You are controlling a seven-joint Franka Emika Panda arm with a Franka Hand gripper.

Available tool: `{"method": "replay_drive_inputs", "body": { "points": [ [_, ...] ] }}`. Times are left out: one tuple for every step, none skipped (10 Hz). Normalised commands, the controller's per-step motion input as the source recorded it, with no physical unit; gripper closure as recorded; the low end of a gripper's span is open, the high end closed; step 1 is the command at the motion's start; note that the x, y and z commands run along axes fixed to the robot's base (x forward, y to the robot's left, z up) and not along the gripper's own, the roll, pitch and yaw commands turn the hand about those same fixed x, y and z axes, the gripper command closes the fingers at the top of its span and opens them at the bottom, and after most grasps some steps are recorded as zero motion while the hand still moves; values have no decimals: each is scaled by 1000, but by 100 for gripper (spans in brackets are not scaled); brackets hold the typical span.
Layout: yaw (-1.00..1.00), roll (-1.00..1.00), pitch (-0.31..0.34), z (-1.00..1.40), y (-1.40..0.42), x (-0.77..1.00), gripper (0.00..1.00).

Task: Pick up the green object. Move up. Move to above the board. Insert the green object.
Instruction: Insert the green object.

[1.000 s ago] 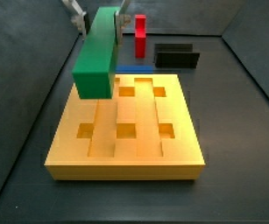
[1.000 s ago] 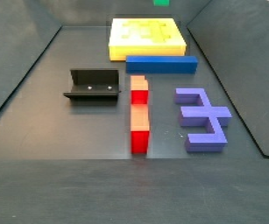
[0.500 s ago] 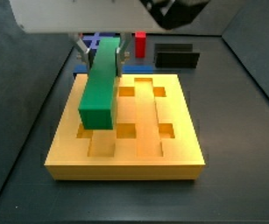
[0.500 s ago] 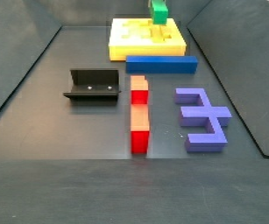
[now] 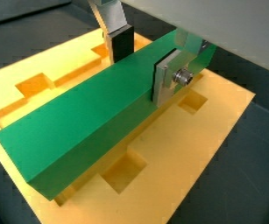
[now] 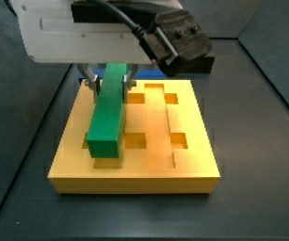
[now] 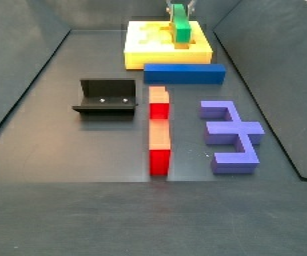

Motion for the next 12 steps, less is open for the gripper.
{"method": "replay_drive_inputs", "body": {
  "points": [
    [71, 126, 0, -406, -31, 0, 100],
    [66, 131, 0, -389, -37, 0, 100],
    [54, 127, 11, -289, -57, 0, 100],
    [57, 169, 4, -334, -117, 0, 100],
    [71, 151, 0, -323, -194, 0, 100],
    [46, 160, 37, -394, -143, 140, 100],
    [40, 159, 43, -394, -146, 114, 100],
    [0, 180, 61, -469, -31, 249, 100],
    [0, 173, 99, -457, 0, 329, 100],
    [0, 150, 73, -429, 0, 191, 100],
    [0, 124, 76, -389, 0, 191, 100],
    [0, 100, 66, -377, 0, 160, 100]
  ]
}}
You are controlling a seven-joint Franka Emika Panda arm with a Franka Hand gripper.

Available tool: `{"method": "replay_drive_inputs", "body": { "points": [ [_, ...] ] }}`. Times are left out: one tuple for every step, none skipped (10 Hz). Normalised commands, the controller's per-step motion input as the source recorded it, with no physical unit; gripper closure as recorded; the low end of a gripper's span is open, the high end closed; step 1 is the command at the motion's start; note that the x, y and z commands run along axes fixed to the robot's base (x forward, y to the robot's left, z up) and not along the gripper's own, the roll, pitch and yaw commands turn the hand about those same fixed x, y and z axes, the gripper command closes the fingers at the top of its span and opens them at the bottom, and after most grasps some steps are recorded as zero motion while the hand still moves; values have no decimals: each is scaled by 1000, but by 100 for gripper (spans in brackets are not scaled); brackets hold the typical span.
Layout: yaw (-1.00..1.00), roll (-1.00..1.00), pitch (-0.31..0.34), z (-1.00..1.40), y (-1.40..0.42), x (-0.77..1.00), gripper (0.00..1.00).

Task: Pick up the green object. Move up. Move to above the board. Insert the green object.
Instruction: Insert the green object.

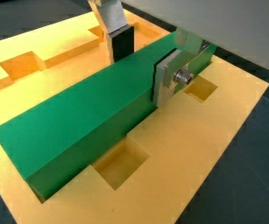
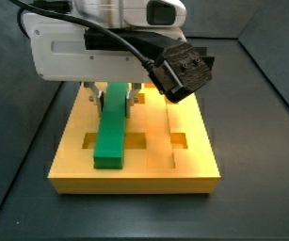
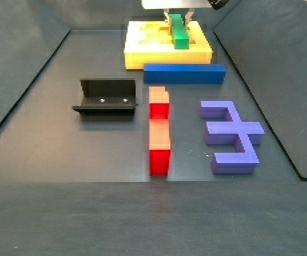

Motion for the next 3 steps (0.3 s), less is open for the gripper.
{"method": "replay_drive_inputs", "body": {
  "points": [
    [0, 47, 46, -214, 0, 54, 100],
    [0, 24, 0, 0, 0, 0, 100],
    [0, 0, 0, 0, 0, 0, 100]
  ]
}}
